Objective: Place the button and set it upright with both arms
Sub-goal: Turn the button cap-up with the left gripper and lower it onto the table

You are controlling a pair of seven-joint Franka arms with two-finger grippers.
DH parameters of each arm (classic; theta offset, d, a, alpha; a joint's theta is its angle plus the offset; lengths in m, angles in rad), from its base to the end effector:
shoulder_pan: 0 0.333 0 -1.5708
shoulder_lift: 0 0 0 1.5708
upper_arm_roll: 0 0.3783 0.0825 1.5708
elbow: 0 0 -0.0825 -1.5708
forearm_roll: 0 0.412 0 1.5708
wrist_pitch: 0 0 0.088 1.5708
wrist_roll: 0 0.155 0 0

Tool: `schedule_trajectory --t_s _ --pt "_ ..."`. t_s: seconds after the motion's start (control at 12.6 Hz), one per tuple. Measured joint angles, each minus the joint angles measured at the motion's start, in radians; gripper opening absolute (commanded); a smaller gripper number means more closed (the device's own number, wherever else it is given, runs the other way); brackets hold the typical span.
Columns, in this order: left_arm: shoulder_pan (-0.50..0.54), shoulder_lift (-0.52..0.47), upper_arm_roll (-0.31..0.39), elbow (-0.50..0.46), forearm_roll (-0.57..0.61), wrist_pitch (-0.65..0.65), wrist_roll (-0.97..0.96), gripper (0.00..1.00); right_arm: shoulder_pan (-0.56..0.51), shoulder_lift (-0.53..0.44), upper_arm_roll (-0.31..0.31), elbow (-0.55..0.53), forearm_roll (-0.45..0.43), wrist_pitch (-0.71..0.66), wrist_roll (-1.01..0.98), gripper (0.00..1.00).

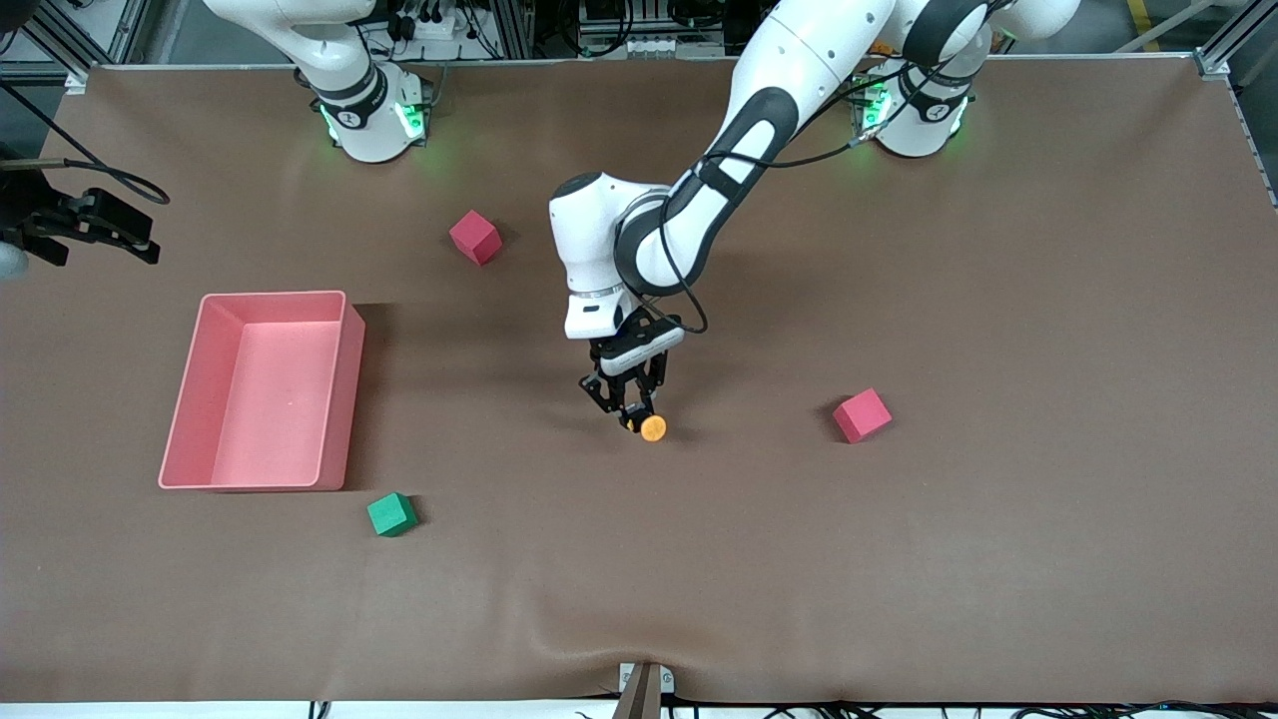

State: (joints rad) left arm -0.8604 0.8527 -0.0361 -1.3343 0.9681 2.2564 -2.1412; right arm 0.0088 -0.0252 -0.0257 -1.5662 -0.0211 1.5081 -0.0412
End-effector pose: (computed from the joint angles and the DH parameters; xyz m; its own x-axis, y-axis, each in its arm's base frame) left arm 0.5697 -0.6162 0.2221 0.5669 0.5327 0.6284 0.5128 -0.8252 0.2369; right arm 0.5650 -0.0131 0.6502 0.9992 0.0230 -0.0337 0.0237 -0.9995 0.0191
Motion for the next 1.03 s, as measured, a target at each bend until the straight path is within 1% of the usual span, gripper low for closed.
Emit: schedule_trajectory --t_s 0.32,0.48,0.63,0.87,1.03 --pt "-0.001 0.003 0.025 -0.004 0.154 -0.006 -0.094 0.0 0.0 0.0 0.001 0.0 0.001 -0.001 0.0 1.0" --pt "-0.008 0.003 0.025 -0.003 0.18 -0.008 -0.119 0.0 0.0 0.0 0.002 -0.001 0.001 -0.002 0.0 1.0" --pt "-0.036 0.003 0.026 -0.004 0.201 -0.027 -0.14 0.0 0.0 0.0 0.002 -0.001 0.001 -0.002 0.0 1.0" --pt "-0.075 0.007 0.026 -0.007 0.332 -0.067 -0.284 0.0 0.001 0.0 0.003 -0.001 0.002 -0.002 0.0 1.0" --pt "-0.095 0.018 0.026 -0.017 0.372 -0.086 -0.333 0.0 0.001 0.0 0.003 -0.001 0.004 -0.003 0.0 1.0"
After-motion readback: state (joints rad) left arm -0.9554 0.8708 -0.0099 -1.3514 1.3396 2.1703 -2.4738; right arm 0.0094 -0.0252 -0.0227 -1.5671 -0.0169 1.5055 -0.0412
